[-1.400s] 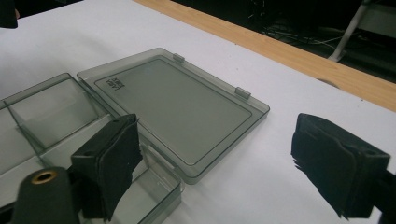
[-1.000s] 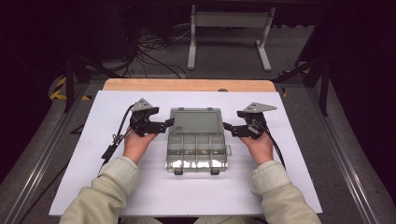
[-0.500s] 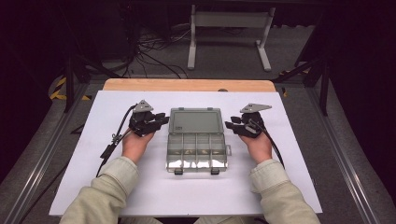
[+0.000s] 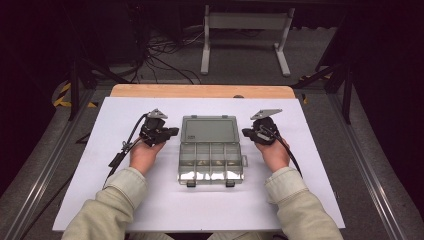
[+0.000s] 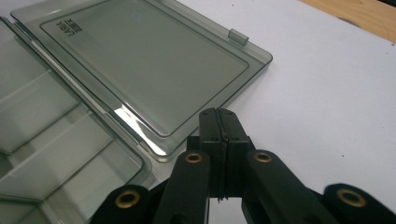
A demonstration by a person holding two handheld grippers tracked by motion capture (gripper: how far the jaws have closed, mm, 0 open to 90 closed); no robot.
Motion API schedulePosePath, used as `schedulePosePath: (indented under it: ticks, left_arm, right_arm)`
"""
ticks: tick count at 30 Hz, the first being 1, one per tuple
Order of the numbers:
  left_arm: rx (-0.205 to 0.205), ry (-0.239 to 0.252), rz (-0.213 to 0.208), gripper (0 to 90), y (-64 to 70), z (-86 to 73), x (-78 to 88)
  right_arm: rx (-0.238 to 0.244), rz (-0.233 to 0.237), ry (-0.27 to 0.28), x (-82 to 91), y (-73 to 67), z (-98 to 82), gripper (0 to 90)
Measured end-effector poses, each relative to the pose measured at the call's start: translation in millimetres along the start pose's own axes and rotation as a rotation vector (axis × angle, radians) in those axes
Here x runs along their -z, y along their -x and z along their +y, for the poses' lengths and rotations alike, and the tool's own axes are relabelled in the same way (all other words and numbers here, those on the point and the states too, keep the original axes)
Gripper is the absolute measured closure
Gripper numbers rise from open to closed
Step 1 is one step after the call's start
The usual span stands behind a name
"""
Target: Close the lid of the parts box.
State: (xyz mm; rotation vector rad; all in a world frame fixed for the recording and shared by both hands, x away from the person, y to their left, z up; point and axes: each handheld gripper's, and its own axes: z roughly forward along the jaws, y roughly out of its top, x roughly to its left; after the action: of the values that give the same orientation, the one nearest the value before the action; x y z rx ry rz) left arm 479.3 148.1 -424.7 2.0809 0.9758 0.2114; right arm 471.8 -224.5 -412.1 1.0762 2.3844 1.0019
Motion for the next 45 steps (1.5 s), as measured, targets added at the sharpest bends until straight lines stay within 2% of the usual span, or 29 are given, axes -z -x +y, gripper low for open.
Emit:
schedulePosePath:
  ticks: [2, 3, 4, 10, 12, 19, 21, 28, 36, 38, 41, 45]
  left_arm:
    - [0.015, -0.032, 0.002, 89.8, -3.3, -1.4, -4.0]
    - [0.015, -0.032, 0.002, 89.8, -3.3, -1.4, -4.0]
    - [0.026, -0.059, 0.004, 89.8, -6.1, -2.8, -6.8]
    - [0.06, -0.091, -0.008, 89.8, -10.6, -5.7, -12.4]
    - [0.073, -0.091, -0.032, 89.8, -11.9, -6.8, -14.9]
    - [0.086, -0.125, -0.027, 89.8, -13.5, -9.8, -24.5]
    - [0.095, -0.125, -0.03, 89.8, -13.2, -10.5, -26.3]
    - [0.083, -0.124, -0.019, 89.8, -10.3, -11.0, -30.4]
    - [0.074, -0.127, -0.032, 89.8, -10.8, -11.1, -30.8]
    - [0.077, -0.125, -0.03, 89.8, -11.1, -11.2, -30.9]
    - [0.107, -0.123, -0.041, 89.7, -12.4, -11.4, -31.6]
    - [0.115, -0.12, -0.043, 89.8, -13.7, -11.2, -32.3]
  right_arm:
    - [0.001, 0.002, -0.016, -3.0, 1.7, 0.1, 90.0]
    - [0.001, 0.002, -0.016, -3.0, 1.7, 0.1, 90.0]
    - [-0.001, -0.001, -0.03, -6.7, 3.7, -0.7, 90.0]
    - [-0.008, 0.007, -0.059, -12.2, 6.6, -3.5, 90.0]
    - [-0.009, 0.011, -0.067, -14.9, 7.2, -4.7, 90.0]
    - [-0.021, 0.041, -0.088, -23.3, 8.1, -7.1, 90.0]
    - [-0.022, 0.048, -0.094, -24.7, 8.6, -7.9, 90.0]
    - [-0.021, 0.076, -0.121, -30.3, 8.1, -10.4, 90.0]
    - [-0.019, 0.08, -0.126, -32.3, 8.5, -10.7, 90.0]
    - [-0.02, 0.081, -0.125, -32.5, 8.6, -10.7, 90.0]
    - [-0.027, 0.079, -0.124, -33.1, 9.1, -10.4, 90.0]
    - [-0.037, 0.082, -0.124, -33.9, 10.4, -9.8, 90.0]
